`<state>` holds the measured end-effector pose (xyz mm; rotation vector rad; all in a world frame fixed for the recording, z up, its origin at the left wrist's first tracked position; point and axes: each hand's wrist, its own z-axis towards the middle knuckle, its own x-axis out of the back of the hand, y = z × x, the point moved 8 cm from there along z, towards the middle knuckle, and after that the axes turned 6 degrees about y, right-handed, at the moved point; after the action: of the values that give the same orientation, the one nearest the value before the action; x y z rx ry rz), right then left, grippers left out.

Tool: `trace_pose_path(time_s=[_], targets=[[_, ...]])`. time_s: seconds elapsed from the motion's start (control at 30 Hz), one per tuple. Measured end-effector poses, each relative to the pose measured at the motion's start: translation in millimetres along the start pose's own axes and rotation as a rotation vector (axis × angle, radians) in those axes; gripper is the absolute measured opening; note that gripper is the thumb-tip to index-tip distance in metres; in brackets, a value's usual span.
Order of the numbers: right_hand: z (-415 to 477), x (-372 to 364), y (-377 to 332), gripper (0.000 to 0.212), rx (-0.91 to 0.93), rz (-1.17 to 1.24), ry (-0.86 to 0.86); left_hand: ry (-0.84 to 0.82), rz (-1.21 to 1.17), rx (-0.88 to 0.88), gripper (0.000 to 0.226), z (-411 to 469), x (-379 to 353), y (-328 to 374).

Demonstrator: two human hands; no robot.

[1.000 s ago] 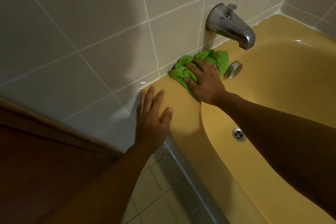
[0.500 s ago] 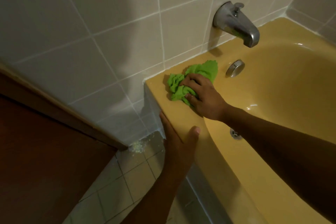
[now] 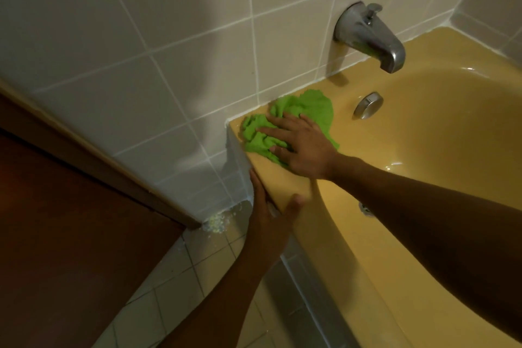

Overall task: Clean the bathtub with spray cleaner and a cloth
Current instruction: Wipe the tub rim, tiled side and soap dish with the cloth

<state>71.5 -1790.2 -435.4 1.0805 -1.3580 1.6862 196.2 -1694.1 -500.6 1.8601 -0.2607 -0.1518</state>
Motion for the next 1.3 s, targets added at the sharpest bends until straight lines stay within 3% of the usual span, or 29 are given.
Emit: trace_pose_path(time_s=[0.13,0.23,0.3,0.43,0.57,0.63,0.73,0.93,1.07,1.23,1.3], targets=[[-21.9,0.2,0.5,0.047,0.011,0.166,0.09,-0.085,-0.011,0.05,0.114,6.1,14.9,-4.1],[-15.7,-1.6,1.5,0.05,-0.03,0.069,0.062,-0.187,0.018,0.035,0.093,4.3,29.2,10.4],[-2.3,-4.9,1.5,0.057,-0.092,-0.072,0.01,-0.129,0.126,0.014,0.08,12.5,47.6,18.6],[17.7,-6.9,-2.2,0.067,-0.216,-0.198,-0.027,0.139,0.27,-0.082,0.054,42.0,93.5,36.1],[-0.4,-1.7,-14.0,0.056,-0.086,-0.084,0.075,0.21,0.377,-0.28,0.042,68.1,109.4,71.3],[-21.3,6.9,-20.4,0.048,0.001,0.086,0.219,0.156,0.535,-0.344,0.04,78.9,107.4,87.2],[-51.2,10.0,-17.1,0.04,-0.032,0.171,0.348,0.032,0.709,-0.415,0.039,88.0,99.1,101.4],[-51.4,-11.7,-11.5,0.067,-0.249,0.014,0.117,-0.296,1.196,-0.574,0.043,113.9,68.9,107.1],[-45.9,-13.9,-10.1,0.069,-0.362,-0.019,0.079,-0.419,1.09,-0.577,0.041,130.5,65.2,116.8],[-79.1,-11.1,-27.7,0.056,-0.176,0.094,0.141,-0.507,1.051,-0.569,0.048,141.4,66.8,116.1],[-105.5,-8.0,-29.7,0.054,-0.201,0.162,0.195,-0.492,1.004,-0.55,0.048,142.1,67.8,115.2]])
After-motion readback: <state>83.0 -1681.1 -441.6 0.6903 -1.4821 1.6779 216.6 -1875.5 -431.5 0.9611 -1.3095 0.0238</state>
